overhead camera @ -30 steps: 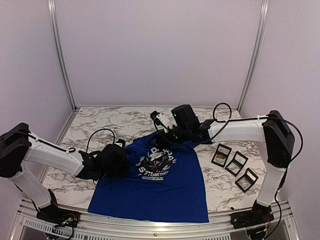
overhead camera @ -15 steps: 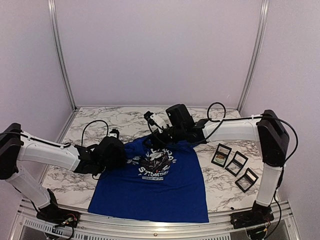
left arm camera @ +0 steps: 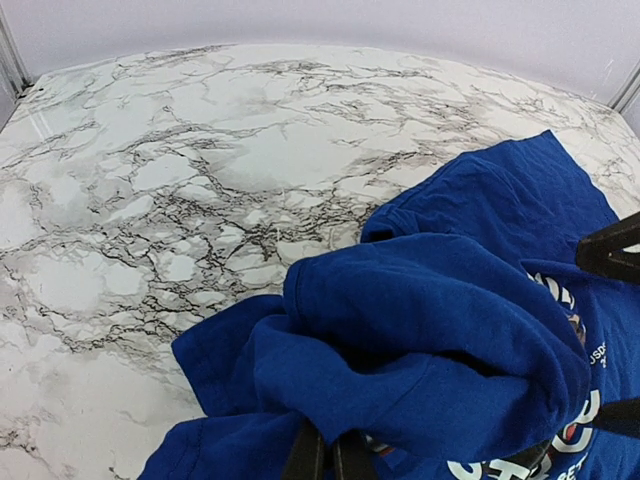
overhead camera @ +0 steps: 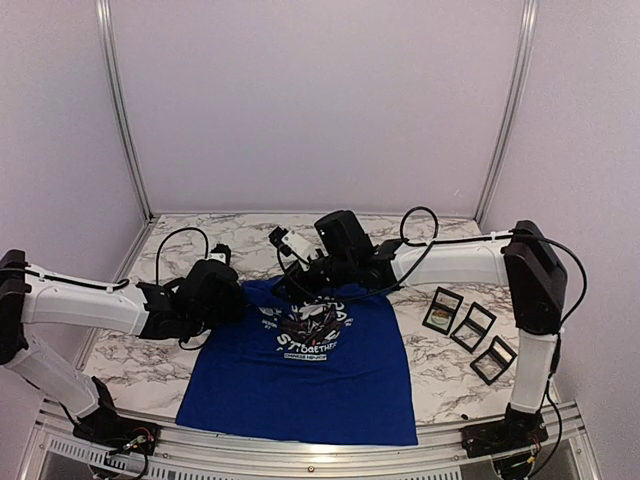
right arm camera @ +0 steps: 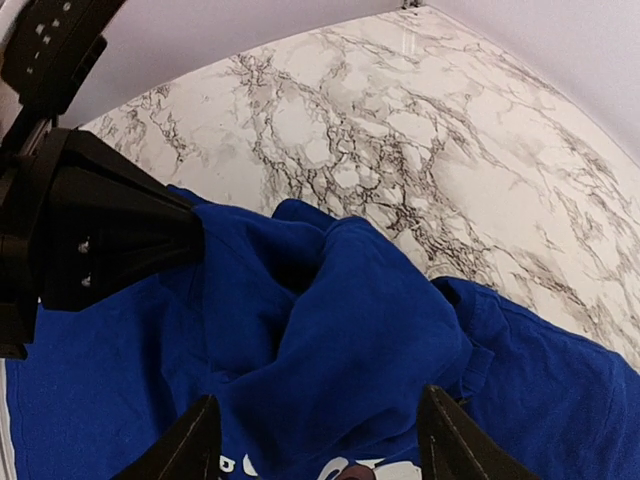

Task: Remove the brooch from the garment
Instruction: Pass from the left arm to the right

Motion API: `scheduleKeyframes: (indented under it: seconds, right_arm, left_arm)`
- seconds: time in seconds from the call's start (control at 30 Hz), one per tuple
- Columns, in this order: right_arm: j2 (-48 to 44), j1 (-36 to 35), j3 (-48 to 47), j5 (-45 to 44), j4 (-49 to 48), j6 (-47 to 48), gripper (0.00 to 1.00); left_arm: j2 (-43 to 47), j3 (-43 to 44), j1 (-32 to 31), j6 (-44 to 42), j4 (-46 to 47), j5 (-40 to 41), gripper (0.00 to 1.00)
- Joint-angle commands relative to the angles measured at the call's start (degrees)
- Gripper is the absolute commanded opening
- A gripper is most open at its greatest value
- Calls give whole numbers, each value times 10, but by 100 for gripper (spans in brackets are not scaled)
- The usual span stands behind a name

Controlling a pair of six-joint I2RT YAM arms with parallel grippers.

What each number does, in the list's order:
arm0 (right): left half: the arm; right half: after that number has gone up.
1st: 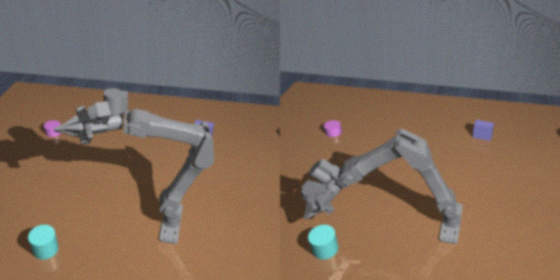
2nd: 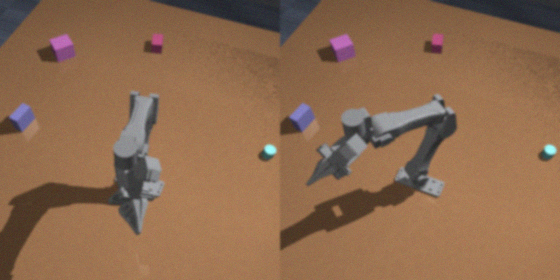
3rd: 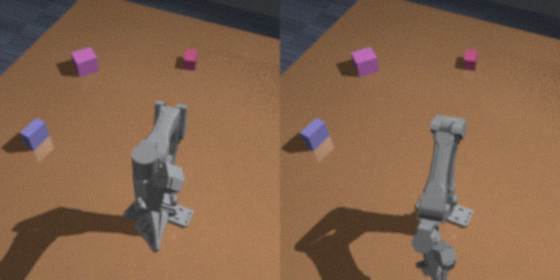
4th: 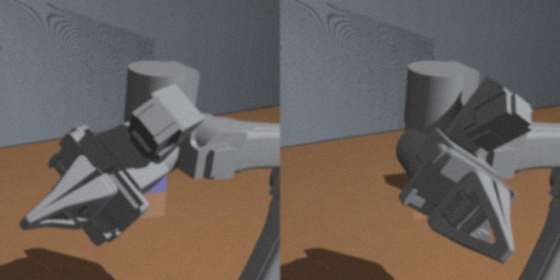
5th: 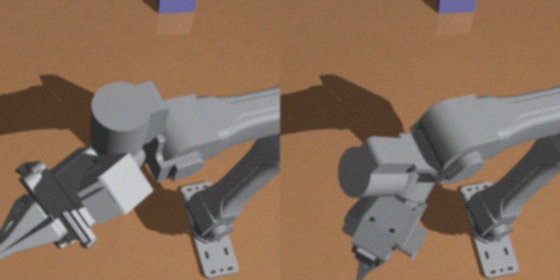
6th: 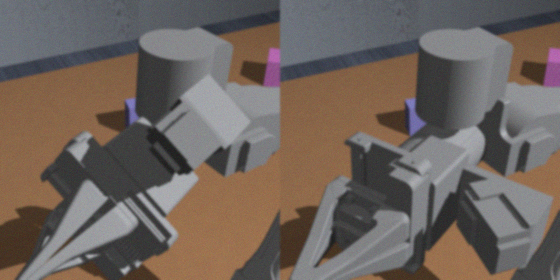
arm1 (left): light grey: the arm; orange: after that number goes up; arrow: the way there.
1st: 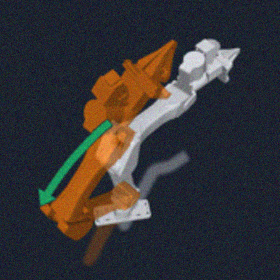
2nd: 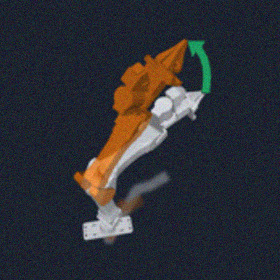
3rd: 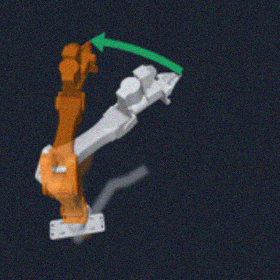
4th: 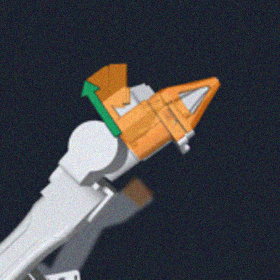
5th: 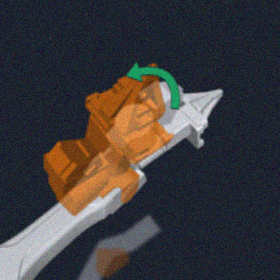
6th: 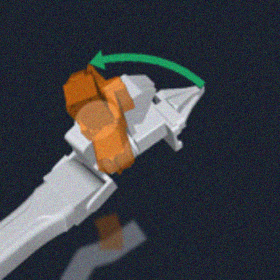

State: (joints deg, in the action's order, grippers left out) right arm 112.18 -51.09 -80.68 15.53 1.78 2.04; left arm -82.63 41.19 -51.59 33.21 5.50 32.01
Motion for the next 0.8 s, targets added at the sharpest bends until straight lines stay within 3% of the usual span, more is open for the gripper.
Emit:
scheduleKeyframes:
  seconds: [0.0,0.4,0.77]
  right_arm:
    - [10,-29,-24,-56,17,41,65]
    - [57,-39,-69,-137,40,75,66]
    - [74,-47,-83,-129,46,71,65]
  left_arm:
    - [24,17,9,-14,-6,3,0]
    - [35,18,19,-23,1,-12,0]
    - [32,17,30,-24,13,-29,0]
